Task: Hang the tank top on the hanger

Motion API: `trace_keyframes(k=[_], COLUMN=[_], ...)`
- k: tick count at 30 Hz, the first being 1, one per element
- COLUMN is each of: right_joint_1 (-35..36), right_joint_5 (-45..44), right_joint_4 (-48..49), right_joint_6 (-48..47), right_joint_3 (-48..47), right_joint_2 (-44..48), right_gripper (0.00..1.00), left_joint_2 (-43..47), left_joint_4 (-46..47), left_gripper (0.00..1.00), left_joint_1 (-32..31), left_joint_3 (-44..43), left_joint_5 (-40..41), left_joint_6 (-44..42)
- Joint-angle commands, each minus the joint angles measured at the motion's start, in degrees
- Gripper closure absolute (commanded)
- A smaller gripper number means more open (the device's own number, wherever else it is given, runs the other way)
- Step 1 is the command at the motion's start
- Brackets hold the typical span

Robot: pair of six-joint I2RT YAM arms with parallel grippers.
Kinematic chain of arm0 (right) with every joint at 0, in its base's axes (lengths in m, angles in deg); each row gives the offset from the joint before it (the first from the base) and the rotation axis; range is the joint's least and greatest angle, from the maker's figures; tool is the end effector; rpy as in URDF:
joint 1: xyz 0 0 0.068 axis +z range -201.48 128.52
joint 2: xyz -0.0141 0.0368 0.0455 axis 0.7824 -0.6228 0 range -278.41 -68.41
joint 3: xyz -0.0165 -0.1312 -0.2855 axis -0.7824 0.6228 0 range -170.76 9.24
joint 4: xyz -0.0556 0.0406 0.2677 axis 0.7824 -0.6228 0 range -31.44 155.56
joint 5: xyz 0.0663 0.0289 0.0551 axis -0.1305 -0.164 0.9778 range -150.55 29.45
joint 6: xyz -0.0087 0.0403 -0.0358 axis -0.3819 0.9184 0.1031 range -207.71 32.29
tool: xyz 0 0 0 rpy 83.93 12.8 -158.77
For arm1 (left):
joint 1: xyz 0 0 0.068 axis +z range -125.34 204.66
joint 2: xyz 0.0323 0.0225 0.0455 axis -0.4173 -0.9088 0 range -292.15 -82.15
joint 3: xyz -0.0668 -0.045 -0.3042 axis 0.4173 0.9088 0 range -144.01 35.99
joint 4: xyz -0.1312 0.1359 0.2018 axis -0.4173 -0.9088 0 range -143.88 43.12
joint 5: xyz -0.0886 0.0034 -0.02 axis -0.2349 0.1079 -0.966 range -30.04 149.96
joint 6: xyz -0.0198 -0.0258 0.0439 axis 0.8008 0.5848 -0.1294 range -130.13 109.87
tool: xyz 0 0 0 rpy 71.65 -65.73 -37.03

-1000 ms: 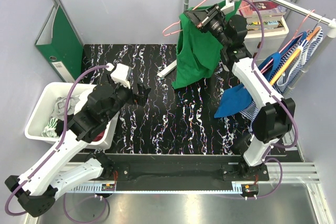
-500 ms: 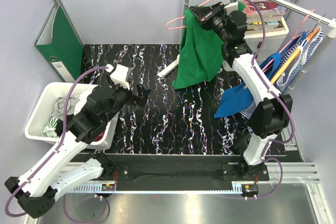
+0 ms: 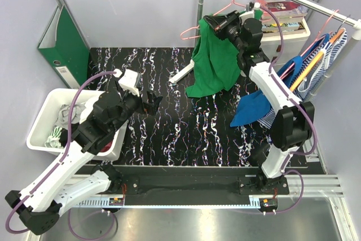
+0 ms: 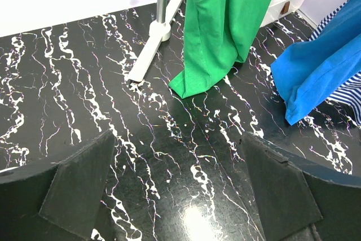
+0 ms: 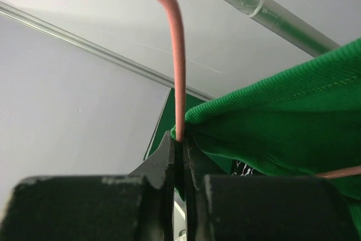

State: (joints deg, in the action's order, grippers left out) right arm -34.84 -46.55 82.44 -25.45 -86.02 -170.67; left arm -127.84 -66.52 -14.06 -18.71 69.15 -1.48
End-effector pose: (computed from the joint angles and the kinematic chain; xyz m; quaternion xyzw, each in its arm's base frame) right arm 0.4376 0.1401 0.4602 0.1616 0.6249 0.5433 0.5368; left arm 0.1301 -0.0968 0.4130 0.1496 0.7541 -0.1992 0.6076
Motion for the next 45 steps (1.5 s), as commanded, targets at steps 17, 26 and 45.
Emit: trace_keyframes(k=[17, 26, 45], right_joint_1=[0.0, 12.1, 31.3], right_joint_5=[-12.1, -28.3, -34.3], right_joint_4=[-3.7, -10.7, -11.5], right_joint_6=[-11.5, -32.8, -51.5], right_joint_3=[10.6, 14.0, 49.1], right_joint_2=[17.8, 25.2, 44.9], right_gripper=[0.06, 0.00, 0.00], left_joint_2=[0.5, 0.5, 6.9], left_joint_4=[3.0, 2.6, -2.8], left_gripper=[0.01, 0.01, 0.01], left_joint_1=[0.6, 2.2, 11.6], left_joint_3=[-0.1, 0.1, 4.4], left_joint_5=[-1.5, -1.4, -0.8], left_joint_6=[0.5, 1.6, 2.4])
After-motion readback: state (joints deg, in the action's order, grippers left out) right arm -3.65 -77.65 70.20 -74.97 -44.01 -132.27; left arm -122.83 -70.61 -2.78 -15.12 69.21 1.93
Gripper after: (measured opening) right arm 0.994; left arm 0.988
